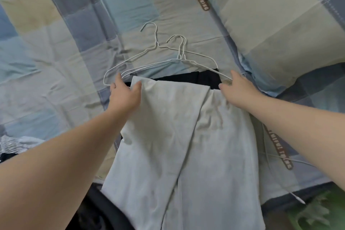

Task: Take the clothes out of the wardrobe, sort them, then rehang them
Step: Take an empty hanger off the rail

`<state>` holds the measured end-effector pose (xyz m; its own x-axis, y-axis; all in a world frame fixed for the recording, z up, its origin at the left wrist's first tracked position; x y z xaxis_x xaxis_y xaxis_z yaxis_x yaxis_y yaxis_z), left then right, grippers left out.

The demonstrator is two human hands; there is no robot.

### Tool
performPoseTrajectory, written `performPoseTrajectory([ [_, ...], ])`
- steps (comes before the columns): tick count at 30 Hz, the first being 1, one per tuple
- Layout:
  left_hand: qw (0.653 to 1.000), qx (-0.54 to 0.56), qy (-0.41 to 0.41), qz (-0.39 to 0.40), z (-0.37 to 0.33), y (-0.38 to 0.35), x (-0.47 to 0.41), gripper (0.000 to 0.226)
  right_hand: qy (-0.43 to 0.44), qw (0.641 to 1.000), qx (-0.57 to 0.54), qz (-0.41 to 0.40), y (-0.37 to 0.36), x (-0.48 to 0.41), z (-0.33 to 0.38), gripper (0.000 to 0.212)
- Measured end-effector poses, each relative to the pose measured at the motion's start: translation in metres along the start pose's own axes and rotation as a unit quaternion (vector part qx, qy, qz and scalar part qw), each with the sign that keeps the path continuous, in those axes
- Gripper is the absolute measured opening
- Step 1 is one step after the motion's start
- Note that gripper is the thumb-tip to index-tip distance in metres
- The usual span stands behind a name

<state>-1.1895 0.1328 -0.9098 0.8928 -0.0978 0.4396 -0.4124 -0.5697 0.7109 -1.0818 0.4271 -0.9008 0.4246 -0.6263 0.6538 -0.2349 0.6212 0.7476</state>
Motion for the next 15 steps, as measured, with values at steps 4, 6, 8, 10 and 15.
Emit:
performPoseTrajectory([
  [4, 0.999, 0.02, 0.01, 0.035, -0.012, 0.001, -0.023, 0.074, -0.044, 0.999, -0.028, -0.008, 0.001, -0.011, -0.001, 0.045],
  [6, 0.999, 0.016, 0.023, 0.022, -0.016, 0.002, -0.028, 0.073, -0.056, 0.994, -0.096, 0.009, 0.0, -0.011, -0.004, 0.027],
  [8, 1.0, 0.009, 0.023, 0.009, -0.021, 0.002, -0.028, 0.072, -0.058, 0.986, -0.154, 0.0, 0.002, -0.011, -0.009, 0.022],
  [10, 1.0, 0.009, 0.021, 0.004, -0.025, 0.002, -0.026, 0.073, -0.065, 0.98, -0.19, -0.006, 0.005, -0.01, -0.017, 0.017],
  [15, 0.998, 0.059, -0.003, -0.026, -0.036, 0.008, -0.016, 0.071, -0.095, 0.948, -0.303, -0.026, 0.018, -0.006, -0.036, 0.031],
])
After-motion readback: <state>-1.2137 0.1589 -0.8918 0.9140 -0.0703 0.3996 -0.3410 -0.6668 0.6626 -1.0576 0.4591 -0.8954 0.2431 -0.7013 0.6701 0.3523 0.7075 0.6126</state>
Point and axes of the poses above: each hand's wrist, its own x-axis away from the middle knuckle, its own y-axis out of the back of the hand, z = x × y, the point moved 1 cm from there along -x, towards the middle knuckle, and after that the axes turned 13 degrees about -y, right-handed, at the moved point
